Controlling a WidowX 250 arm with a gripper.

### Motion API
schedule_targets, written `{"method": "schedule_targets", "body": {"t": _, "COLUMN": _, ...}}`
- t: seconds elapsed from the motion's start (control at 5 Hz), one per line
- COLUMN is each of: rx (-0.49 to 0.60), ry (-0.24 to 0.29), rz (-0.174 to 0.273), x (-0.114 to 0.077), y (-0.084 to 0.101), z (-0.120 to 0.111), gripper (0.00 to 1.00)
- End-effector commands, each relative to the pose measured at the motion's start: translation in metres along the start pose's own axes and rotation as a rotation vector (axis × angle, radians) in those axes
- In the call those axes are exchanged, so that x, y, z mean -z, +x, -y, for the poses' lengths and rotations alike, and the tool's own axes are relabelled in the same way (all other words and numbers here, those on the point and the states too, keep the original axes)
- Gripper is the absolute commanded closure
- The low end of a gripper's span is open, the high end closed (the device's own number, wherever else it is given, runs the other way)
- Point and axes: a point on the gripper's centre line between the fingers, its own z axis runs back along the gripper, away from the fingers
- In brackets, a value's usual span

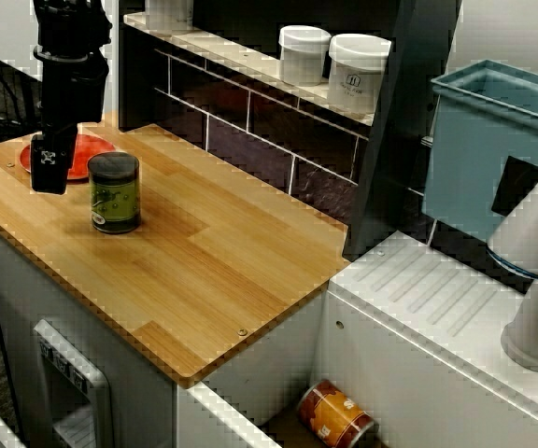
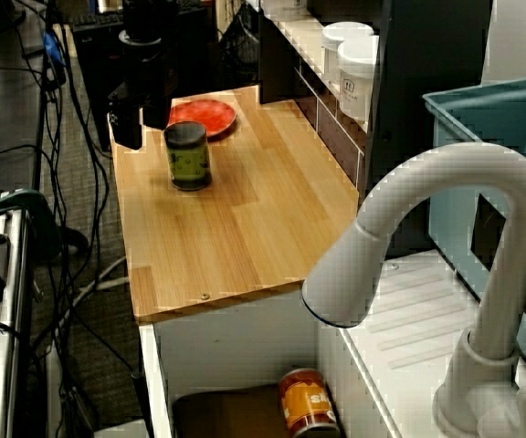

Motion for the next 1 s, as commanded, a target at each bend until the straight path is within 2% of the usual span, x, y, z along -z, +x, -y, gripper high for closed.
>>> {"method": "schedule_targets", "body": {"t": 0.0, "rx": 0.027, "ry": -0.014, "rz": 0.042, "x": -0.009, "y": 0.007, "z": -0.006, "gripper": 0.00}}
{"method": "schedule_targets", "body": {"t": 0.2, "rx": 0.029, "ry": -0.023, "rz": 0.038, "x": -0.008, "y": 0.012, "z": -0.011, "gripper": 0.00}}
{"method": "schedule_targets", "body": {"t": 0.4, "rx": 0.167, "ry": 0.036, "rz": 0.011, "x": -0.010, "y": 0.021, "z": -0.006, "gripper": 0.00}}
{"method": "schedule_targets", "body": {"t": 0.6, "rx": 0.220, "ry": 0.014, "rz": 0.014, "x": -0.007, "y": 0.028, "z": -0.005, "gripper": 0.00}}
{"method": "schedule_targets", "body": {"t": 0.8, "rx": 0.200, "ry": -0.032, "rz": 0.013, "x": -0.004, "y": 0.031, "z": -0.007, "gripper": 0.00}}
